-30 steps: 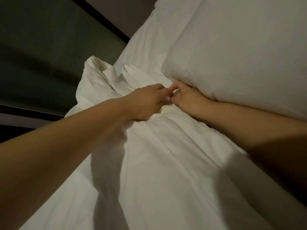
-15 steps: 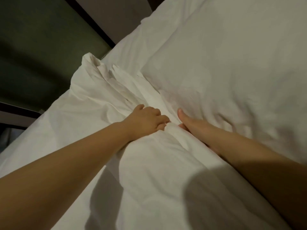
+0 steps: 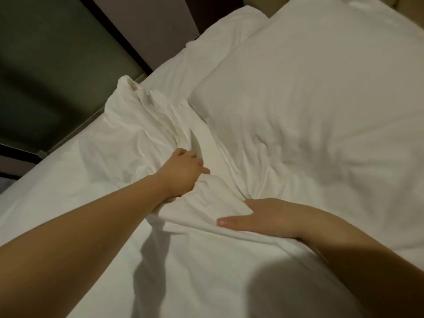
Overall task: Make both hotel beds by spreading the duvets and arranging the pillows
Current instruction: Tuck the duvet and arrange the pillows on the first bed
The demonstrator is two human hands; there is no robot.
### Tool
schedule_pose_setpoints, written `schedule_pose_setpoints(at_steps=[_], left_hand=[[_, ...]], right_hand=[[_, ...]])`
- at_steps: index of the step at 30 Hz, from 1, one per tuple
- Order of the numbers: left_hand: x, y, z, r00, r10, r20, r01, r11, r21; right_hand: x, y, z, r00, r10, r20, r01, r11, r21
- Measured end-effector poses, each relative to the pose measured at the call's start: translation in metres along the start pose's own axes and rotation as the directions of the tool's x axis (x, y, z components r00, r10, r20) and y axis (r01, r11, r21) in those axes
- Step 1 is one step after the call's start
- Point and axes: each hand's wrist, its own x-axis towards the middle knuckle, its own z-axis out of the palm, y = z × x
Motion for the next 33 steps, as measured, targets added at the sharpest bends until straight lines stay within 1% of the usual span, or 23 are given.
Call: schedule_pose_setpoints(at_steps=[3,6,7,9,11,13,15,17,18,19,20,21,23,26,27,28,31,33], left_hand=[[-0.016,0.002,0.006,0.999,-0.039,0.001,0.039,0.996,-0.078],[-0.022,0.015,0.002,0.995,-0.096,-0.036,0.082,0.953,-0.291],[-0.024,0.028,-0.003,0.992,-0.092,-0.081,0.055,0.926,-0.373],[-0.031,0.067,-0.015,0.981,-0.003,-0.192,-0.090,0.876,-0.474],[-0.042,0.118,-0.031,0.957,0.116,-0.264,-0.240,0.829,-0.505],[-0.051,0.163,-0.041,0.948,0.113,-0.298,-0.272,0.773,-0.572],[-0.057,0.189,-0.042,0.939,-0.010,-0.343,-0.218,0.753,-0.620],[-0.065,0.200,-0.037,0.919,-0.187,-0.347,-0.090,0.758,-0.646],[-0.070,0.204,-0.034,0.904,-0.269,-0.334,-0.030,0.738,-0.674],[-0.078,0.209,-0.033,0.891,-0.321,-0.321,0.000,0.706,-0.708],[-0.087,0.217,-0.034,0.887,-0.338,-0.315,-0.007,0.673,-0.740],[-0.096,0.225,-0.036,0.890,-0.328,-0.318,-0.032,0.651,-0.759],[-0.116,0.240,-0.038,0.889,-0.281,-0.362,-0.098,0.654,-0.750],[-0.135,0.265,-0.034,0.876,-0.201,-0.438,-0.177,0.711,-0.680],[-0.138,0.273,-0.031,0.873,-0.185,-0.451,-0.188,0.725,-0.662],[-0.139,0.278,-0.030,0.874,-0.177,-0.453,-0.188,0.736,-0.650],[-0.144,0.288,-0.023,0.884,-0.154,-0.442,-0.160,0.789,-0.594],[-0.151,0.293,-0.020,0.890,-0.147,-0.432,-0.151,0.798,-0.583]], right_hand=[[-0.023,0.010,0.005,0.992,0.100,-0.072,-0.104,0.993,-0.063],[-0.044,0.025,0.004,0.973,0.169,-0.159,-0.180,0.982,-0.058],[-0.051,0.030,0.004,0.965,0.191,-0.179,-0.201,0.979,-0.041],[-0.066,0.042,0.005,0.955,0.222,-0.197,-0.223,0.975,0.014],[-0.080,0.055,0.010,0.957,0.222,-0.188,-0.192,0.968,0.164],[-0.096,0.066,0.018,0.953,0.233,-0.193,-0.162,0.932,0.325],[-0.112,0.076,0.026,0.944,0.257,-0.209,-0.158,0.903,0.399],[-0.127,0.089,0.034,0.927,0.290,-0.237,-0.147,0.863,0.483],[-0.134,0.098,0.037,0.928,0.291,-0.234,-0.131,0.840,0.526],[-0.142,0.109,0.041,0.926,0.295,-0.236,-0.119,0.820,0.561],[-0.152,0.119,0.045,0.921,0.308,-0.239,-0.116,0.802,0.585],[-0.162,0.130,0.048,0.912,0.327,-0.248,-0.124,0.796,0.592],[-0.183,0.143,0.058,0.893,0.372,-0.253,-0.165,0.795,0.584],[-0.209,0.165,0.074,0.893,0.422,-0.156,-0.245,0.748,0.616],[-0.216,0.170,0.079,0.903,0.412,-0.122,-0.264,0.756,0.599],[-0.221,0.175,0.080,0.919,0.383,-0.090,-0.273,0.786,0.555],[-0.239,0.169,0.093,0.954,0.300,0.012,-0.285,0.893,0.349],[-0.241,0.161,0.103,0.940,0.341,-0.016,-0.322,0.903,0.286]])
